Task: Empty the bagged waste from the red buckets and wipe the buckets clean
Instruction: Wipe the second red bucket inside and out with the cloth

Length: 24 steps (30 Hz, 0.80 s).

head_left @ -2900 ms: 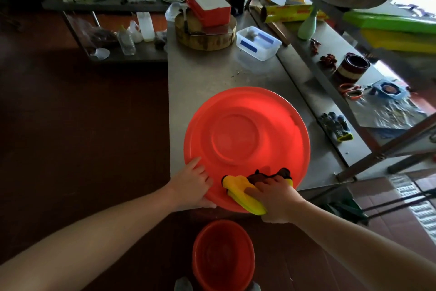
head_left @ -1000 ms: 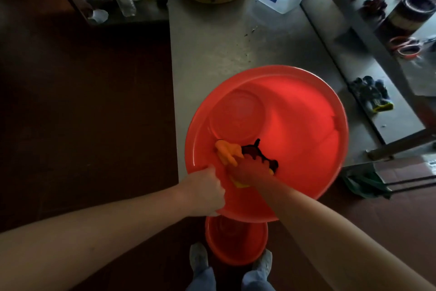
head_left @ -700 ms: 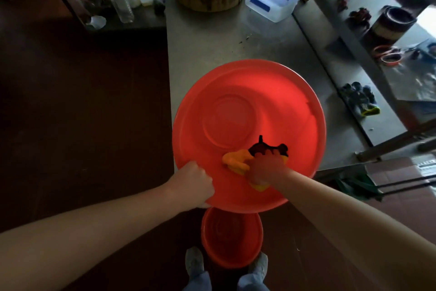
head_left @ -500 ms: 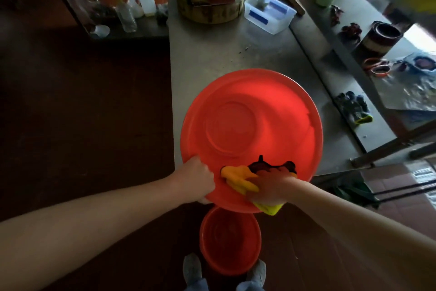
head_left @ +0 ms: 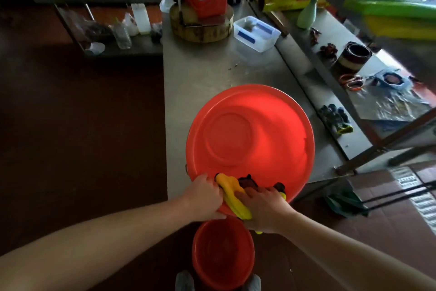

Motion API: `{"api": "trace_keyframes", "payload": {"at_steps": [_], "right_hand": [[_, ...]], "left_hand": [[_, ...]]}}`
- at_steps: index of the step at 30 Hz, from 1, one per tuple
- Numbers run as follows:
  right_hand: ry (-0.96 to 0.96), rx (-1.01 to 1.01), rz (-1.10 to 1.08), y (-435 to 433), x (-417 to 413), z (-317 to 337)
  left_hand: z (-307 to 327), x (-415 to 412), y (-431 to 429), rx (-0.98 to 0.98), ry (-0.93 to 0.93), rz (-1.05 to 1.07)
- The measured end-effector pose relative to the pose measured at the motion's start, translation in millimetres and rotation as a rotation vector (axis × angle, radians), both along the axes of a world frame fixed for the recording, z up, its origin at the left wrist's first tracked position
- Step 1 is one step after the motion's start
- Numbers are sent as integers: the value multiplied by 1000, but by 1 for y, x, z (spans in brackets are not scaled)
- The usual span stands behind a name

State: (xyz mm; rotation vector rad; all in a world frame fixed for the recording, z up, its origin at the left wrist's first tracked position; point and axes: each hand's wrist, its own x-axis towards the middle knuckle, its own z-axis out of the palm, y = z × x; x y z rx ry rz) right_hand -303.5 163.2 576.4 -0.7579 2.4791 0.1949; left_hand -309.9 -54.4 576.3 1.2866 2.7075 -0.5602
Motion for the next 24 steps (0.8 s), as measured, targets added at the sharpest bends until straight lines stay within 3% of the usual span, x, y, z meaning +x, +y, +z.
{"api": "trace_keyframes", "payload": {"at_steps": [6,9,12,16,18,21,24], "right_hand": [[-158,-2,-167,3,-11,-16],[-95,-13,-274,-12,-22,-35],[-112,-104,-407,-38,-46,-59],[-160,-257,-384,-59,-80,-82],[-115,-174,-357,-44,-91,-92],[62,127,-191,-7,-117,-95],[152,280,-248,7,-131,-89]], "left_hand": [[-25,8,-14,-39,133,-82],[-32,7,-17,8,168,-150],[-34,5,-14,61,160,-158],[-40,8,-9,64,98,-139],[-42,9,-10,69,87,-132],[-37,9,-8,71,95,-132],[-35,7,-4,107,86,-176]]}}
